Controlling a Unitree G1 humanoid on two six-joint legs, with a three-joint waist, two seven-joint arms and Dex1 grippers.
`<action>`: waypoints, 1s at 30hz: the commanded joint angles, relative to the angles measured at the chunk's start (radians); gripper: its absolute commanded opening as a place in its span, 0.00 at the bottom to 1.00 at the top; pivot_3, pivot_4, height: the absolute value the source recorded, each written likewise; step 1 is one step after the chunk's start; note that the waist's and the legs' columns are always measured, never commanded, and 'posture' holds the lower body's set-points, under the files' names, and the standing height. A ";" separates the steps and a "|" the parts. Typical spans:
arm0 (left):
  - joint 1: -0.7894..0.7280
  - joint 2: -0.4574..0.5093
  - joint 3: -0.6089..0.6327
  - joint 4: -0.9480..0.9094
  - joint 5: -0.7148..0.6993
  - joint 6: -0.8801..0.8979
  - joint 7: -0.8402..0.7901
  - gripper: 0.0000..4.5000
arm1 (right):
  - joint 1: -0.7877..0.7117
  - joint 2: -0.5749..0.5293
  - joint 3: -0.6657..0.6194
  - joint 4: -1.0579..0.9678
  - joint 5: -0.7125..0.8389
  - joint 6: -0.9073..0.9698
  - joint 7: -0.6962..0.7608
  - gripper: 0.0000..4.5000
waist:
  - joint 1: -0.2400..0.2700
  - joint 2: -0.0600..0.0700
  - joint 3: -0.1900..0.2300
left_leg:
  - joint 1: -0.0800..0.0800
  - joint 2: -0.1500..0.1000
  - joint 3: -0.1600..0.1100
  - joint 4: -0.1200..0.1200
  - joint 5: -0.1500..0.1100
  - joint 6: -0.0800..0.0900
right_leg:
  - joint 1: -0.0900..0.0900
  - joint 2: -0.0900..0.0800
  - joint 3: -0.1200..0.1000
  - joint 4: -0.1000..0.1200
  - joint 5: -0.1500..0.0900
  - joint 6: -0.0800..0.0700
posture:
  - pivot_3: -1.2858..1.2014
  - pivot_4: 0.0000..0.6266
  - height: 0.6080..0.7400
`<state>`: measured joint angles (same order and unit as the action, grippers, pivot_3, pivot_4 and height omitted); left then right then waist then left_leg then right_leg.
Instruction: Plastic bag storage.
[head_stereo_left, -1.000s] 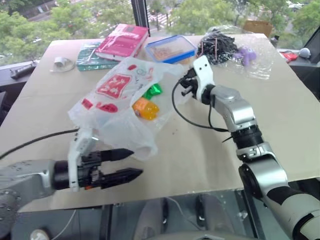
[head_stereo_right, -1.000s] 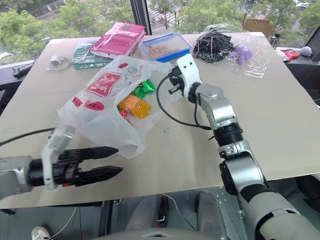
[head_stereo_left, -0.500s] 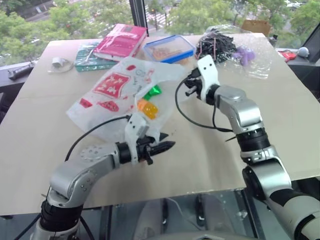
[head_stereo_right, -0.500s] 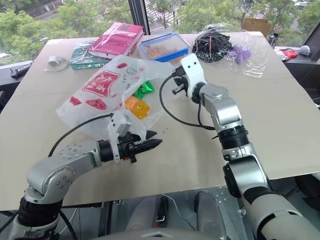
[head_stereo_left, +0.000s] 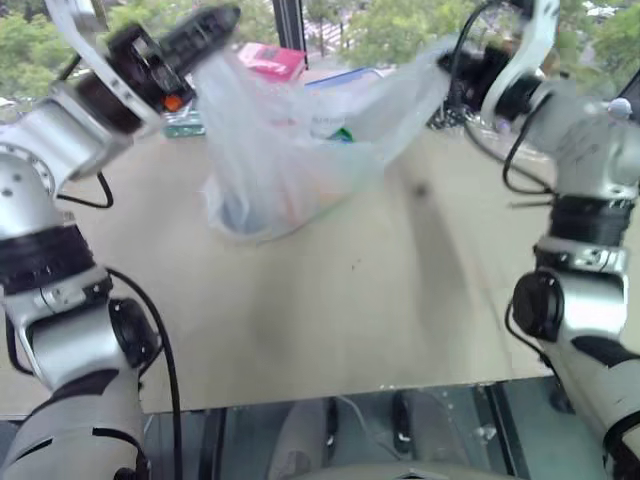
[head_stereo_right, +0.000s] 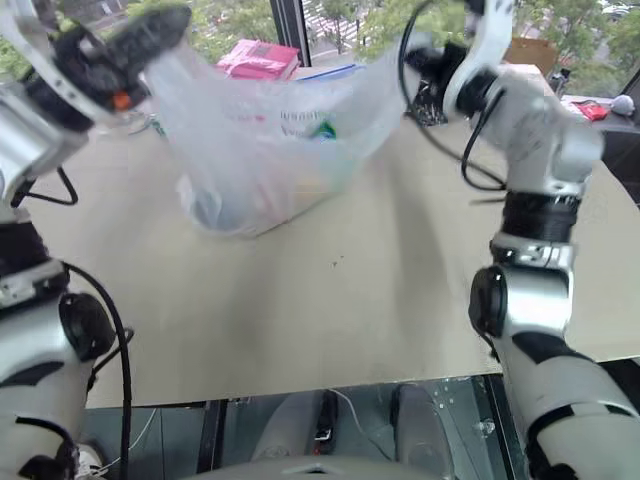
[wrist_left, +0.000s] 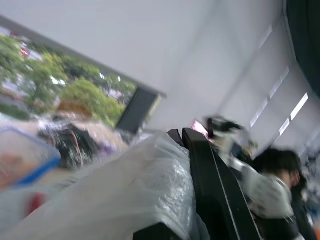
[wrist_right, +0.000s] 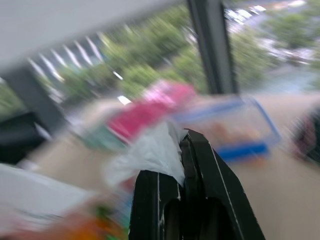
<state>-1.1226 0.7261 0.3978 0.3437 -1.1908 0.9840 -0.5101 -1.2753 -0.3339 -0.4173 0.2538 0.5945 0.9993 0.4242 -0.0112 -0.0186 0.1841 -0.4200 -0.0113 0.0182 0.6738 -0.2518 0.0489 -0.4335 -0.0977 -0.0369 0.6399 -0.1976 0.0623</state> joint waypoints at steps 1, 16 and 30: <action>-0.141 -0.025 -0.055 0.148 0.164 -0.155 -0.059 0.01 | -0.120 -0.094 -0.089 -0.015 0.083 0.019 -0.025 0.00 | 0.000 0.000 0.000 | 0.000 0.000 0.000 -0.001 0.000 0.000 | 0.000 0.000 0.000 -0.001 0.000 0.000 | 0.52 0.24 1.00; 0.114 -0.259 -0.274 -0.157 0.402 -0.239 -0.298 0.01 | 0.583 -0.224 -0.111 -0.844 0.263 0.175 -0.146 0.00 | -0.029 0.000 -0.002 | -0.012 0.002 0.005 -0.004 0.000 0.000 | -0.015 -0.003 0.004 0.000 0.000 0.001 | 0.52 0.24 1.00; 0.717 -0.120 -0.372 -0.498 0.688 -0.538 -0.377 0.59 | 1.533 -0.311 0.179 -1.192 -0.188 -0.332 -0.041 0.63 | 0.000 0.003 -0.003 | 0.009 0.006 0.006 0.012 -0.005 0.009 | 0.009 0.000 0.009 -0.001 -0.003 0.004 | 0.52 0.24 1.00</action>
<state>-0.4312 0.5799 -0.0030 -0.1201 -0.5371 0.5230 -0.8591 0.2249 -0.6429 -0.1754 -0.8635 0.4287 0.7310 0.3646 -0.0114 -0.0161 0.1811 -0.4119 -0.0054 0.0238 0.6859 -0.2568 0.0583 -0.4251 -0.0977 -0.0279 0.6390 -0.2002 0.0653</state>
